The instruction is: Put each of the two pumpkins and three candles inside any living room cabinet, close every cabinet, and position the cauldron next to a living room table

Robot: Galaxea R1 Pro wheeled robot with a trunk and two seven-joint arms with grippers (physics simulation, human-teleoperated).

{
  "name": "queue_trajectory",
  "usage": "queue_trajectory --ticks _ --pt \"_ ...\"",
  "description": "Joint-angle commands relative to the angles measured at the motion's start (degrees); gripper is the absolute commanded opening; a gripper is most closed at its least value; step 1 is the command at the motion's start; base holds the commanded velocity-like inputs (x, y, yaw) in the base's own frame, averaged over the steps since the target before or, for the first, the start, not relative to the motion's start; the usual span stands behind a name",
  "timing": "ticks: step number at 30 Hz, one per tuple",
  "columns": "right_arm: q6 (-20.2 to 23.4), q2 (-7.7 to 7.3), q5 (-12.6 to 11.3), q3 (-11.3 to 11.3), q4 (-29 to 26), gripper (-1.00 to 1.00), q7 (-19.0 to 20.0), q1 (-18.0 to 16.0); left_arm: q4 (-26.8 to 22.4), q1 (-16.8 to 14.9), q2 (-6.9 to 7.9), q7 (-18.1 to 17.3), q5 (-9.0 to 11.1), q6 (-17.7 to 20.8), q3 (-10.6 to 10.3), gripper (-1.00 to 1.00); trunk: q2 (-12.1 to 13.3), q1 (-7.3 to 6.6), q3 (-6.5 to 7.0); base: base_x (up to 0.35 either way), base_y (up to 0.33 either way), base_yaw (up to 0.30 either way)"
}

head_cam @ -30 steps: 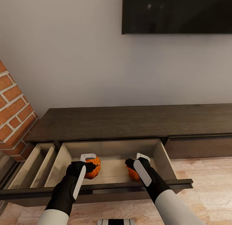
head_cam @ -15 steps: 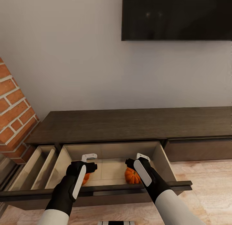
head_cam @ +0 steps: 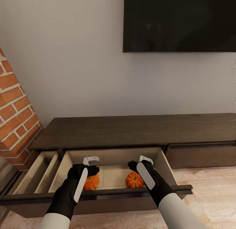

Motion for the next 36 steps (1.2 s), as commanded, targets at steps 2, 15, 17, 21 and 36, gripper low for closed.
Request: queue_trajectory --ticks 2,15,17,21,36 --pt "0.09 -0.03 -0.45 0.12 -0.07 1.0 -0.5 -0.04 -0.06 -0.02 -0.02 0.45 0.6 0.21 0.03 1.0 0.01 -0.08 0.4 -0.216 0.0 0.0" --pt "0.09 -0.03 -0.45 0.17 -0.08 1.0 -0.48 -0.04 -0.06 -0.02 -0.02 0.47 0.6 0.24 0.03 1.0 0.18 -0.42 3.28 -0.081 0.0 0.0" --pt "0.09 -0.03 -0.45 0.17 -0.08 1.0 -0.49 -0.04 -0.06 -0.02 -0.02 0.47 0.6 0.26 0.03 1.0 0.21 -0.47 3.72 -0.022 0.0 0.0" --pt "0.02 -0.03 -0.45 0.14 -0.14 1.0 -0.48 -0.04 -0.06 -0.02 -0.02 0.47 0.6 0.26 0.03 1.0 1.77 -1.33 4.44 -0.005 0.0 0.0" --pt "0.22 -0.07 -0.53 0.08 -1.31 1.0 -0.57 0.05 -0.06 -0.02 -0.02 0.47 0.6 0.27 0.03 1.0 7.78 -4.62 7.14 -0.05 0.0 0.0"
